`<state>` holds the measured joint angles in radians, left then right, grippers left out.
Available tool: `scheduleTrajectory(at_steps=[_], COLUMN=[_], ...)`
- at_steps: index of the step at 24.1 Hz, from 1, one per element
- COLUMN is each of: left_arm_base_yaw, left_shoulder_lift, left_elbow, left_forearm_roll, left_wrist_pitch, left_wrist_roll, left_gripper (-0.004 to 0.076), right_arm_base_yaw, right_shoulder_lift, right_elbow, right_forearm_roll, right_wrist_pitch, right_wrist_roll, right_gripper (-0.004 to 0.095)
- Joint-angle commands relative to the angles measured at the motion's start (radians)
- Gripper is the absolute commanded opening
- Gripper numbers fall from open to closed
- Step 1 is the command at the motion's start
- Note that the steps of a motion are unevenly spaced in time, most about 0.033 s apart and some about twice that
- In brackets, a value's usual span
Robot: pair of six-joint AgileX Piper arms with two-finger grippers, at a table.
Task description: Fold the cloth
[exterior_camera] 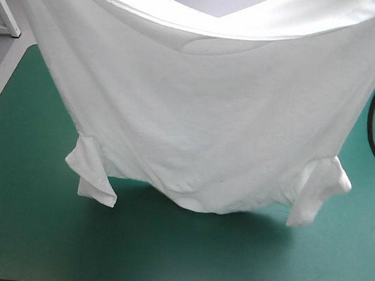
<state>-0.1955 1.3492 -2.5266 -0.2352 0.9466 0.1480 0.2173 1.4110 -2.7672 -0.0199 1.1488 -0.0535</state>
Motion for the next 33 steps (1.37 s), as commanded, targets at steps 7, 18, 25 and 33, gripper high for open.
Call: scheduleTrajectory(at_steps=[7, 18, 25, 33], left_arm_base_yaw=[-0.001, -0.001, -0.001, -0.002], left_shoulder_lift=[-0.003, 0.231, 0.41, 0.506], left_elbow=[-0.062, -0.053, -0.154, -0.162], left_forearm_roll=[-0.061, 0.042, 0.038, 0.042], left_wrist_pitch=[-0.185, -0.413, -0.87, -0.43], left_wrist_roll=[0.042, 0.012, 0.023, 0.023], left_gripper=[-0.0022, -0.0022, -0.0022, -0.0022], right_arm_base_yaw=[0.001, 0.001, 0.001, 0.001], right_shoulder_lift=[0.016, 0.265, 0.373, 0.433], right_elbow=[-0.035, -0.035, -0.035, 0.027], right_forearm_roll=[0.081, -0.064, -0.125, -0.095], right_wrist_pitch=[-0.157, -0.422, -0.853, -0.364], right_wrist_roll=[-0.012, -0.027, 0.045, 0.02], right_gripper=[0.0006, 0.0006, 0.0006, 0.0005])
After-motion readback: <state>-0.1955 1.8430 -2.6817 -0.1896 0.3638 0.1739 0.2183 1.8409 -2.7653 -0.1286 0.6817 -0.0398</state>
